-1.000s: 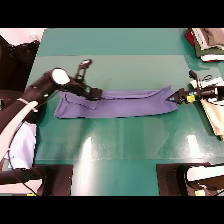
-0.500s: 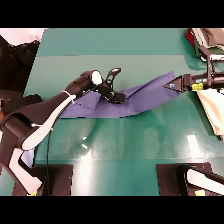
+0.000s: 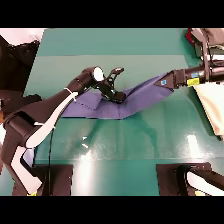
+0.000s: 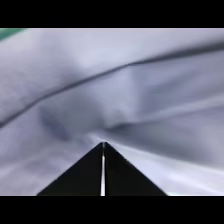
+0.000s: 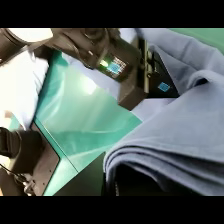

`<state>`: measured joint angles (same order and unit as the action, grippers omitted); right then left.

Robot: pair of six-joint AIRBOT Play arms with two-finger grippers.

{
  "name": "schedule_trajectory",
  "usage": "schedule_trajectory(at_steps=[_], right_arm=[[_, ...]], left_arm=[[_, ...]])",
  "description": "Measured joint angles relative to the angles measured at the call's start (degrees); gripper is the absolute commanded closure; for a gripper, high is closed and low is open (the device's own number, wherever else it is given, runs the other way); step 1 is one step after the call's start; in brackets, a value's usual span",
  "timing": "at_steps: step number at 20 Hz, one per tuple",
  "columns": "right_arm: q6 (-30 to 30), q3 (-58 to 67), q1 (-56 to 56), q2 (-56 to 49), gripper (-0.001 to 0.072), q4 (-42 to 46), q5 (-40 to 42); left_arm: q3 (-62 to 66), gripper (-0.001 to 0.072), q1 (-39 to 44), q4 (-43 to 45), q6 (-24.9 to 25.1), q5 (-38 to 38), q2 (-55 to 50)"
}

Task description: Fold the shirts.

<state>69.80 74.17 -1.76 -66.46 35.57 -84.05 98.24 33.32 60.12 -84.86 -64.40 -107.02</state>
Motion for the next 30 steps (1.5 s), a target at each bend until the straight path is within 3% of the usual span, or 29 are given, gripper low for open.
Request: schedule_trajectory(at_steps=[5,9,17,25,26,27,28,29,30], right_arm=[[3.8,11.7,7.6,-6.2,0.0698,1.8,-0.2],[6.1,22.8,15.3,-14.0,0.0697,2.2,1.4],[8.2,41.4,30.0,-33.8,0.0697,2.3,8.6],[6.5,43.2,38.4,-46.3,0.0692,1.9,20.2],[6.3,43.6,39.3,-47.4,0.0602,1.9,22.0],[6.2,43.8,40.2,-48.3,0.0319,1.9,23.7],[5.6,44.0,41.2,-49.0,0.0187,1.9,25.8],[4.8,44.1,42.2,-49.5,0.0129,1.7,27.9],[4.0,44.2,43.3,-49.9,0.0129,1.6,29.8]], left_arm=[[0.9,0.0682,-1.3,10.3,1.8,-5.0,9.0],[1.0,0.0682,-9.0,16.3,2.2,-9.4,18.2],[1.1,0.0682,-29.8,19.0,2.7,-15.0,33.5],[1.1,0.0681,-36.3,19.2,2.8,-17.1,37.0],[1.1,0.0681,-36.4,19.0,2.8,-17.2,37.1],[1.1,0.0681,-36.5,19.0,2.7,-17.4,37.1],[1.1,0.0681,-36.6,19.0,2.7,-17.5,37.1],[1.1,0.0681,-36.7,18.9,2.6,-17.7,37.2],[1.1,0.0681,-36.7,18.9,2.6,-17.9,37.2]])
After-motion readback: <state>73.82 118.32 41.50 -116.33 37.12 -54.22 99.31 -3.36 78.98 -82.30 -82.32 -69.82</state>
